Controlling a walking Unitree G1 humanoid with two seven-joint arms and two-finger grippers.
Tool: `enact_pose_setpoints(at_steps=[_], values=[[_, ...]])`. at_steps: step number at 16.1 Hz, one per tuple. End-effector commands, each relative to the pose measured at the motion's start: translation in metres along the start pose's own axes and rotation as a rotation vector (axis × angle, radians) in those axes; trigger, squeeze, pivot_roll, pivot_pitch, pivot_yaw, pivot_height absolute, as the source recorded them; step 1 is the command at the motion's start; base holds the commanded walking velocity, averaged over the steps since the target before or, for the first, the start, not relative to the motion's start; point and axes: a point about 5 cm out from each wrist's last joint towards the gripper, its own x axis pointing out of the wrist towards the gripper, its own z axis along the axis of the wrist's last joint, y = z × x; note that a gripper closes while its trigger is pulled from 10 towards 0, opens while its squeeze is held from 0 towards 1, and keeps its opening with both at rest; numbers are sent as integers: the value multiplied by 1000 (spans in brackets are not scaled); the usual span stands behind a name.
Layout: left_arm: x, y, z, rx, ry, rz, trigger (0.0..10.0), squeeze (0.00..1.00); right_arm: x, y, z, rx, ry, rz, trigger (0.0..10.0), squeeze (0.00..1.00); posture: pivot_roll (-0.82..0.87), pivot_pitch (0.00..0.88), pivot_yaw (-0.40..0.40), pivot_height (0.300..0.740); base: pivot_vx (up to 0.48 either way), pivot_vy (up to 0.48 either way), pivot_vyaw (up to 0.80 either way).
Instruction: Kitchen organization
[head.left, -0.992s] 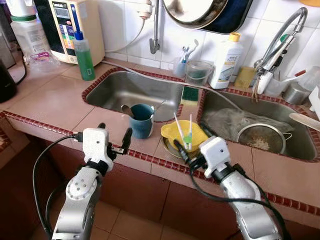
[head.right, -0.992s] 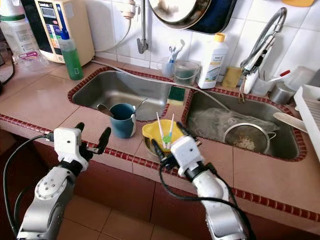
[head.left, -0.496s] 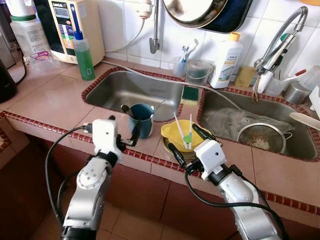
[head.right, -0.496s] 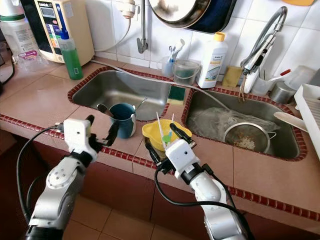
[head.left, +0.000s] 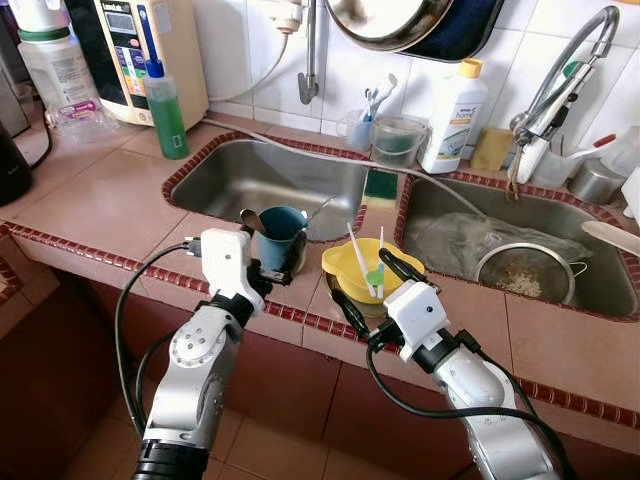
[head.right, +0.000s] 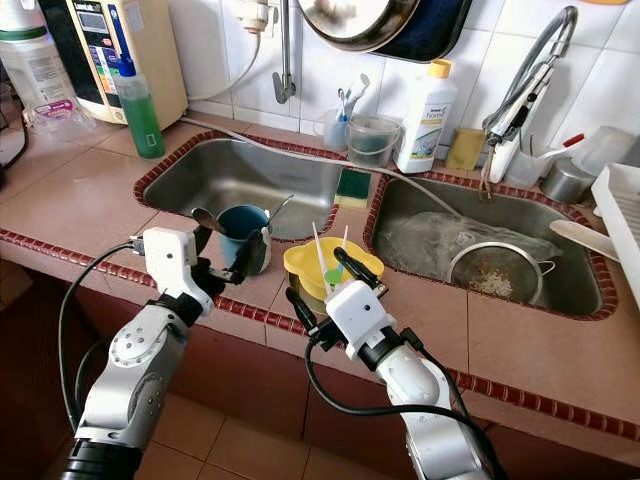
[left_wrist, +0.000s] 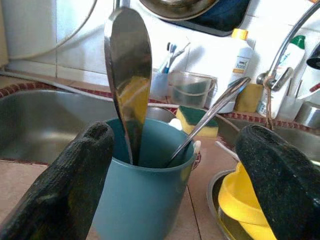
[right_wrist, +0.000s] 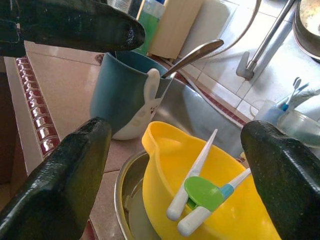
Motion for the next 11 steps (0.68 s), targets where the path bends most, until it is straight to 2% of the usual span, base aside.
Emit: enact_pose_setpoints(at_steps=[1,2,3,7,8,9,11], values=[[4,-2,4,-1,-8,-19,7529,0,0,-1,4,-14,-11,-3,10000,0,-98,3,-20,740,0,0,0],[5,-3,4,-4,-6,-22,8235,0,0,0,5,-12,-11,0,10000,0,-97,7,-18,740,0,0,0],[5,-4,4,-5,-6,-23,10000,0,0,0,5,-11,-12,0,10000,0,-97,7,-18,740,0,0,0],[8,-6,6,-18,-14,-25,10000,0,1,0,5,-12,-12,1,10000,0,-99,8,-20,740,0,0,0],[8,-7,6,-20,-18,-25,8784,0,1,0,5,-13,-12,0,10000,0,-99,8,-20,740,0,0,0],[9,-7,7,-32,-31,-28,118,0,1,0,5,-16,-12,0,10000,0,-101,7,-20,740,0,0,0],[9,-8,9,-44,-42,-32,0,0,1,0,5,-18,-12,0,10000,0,-102,6,-19,740,0,0,0]])
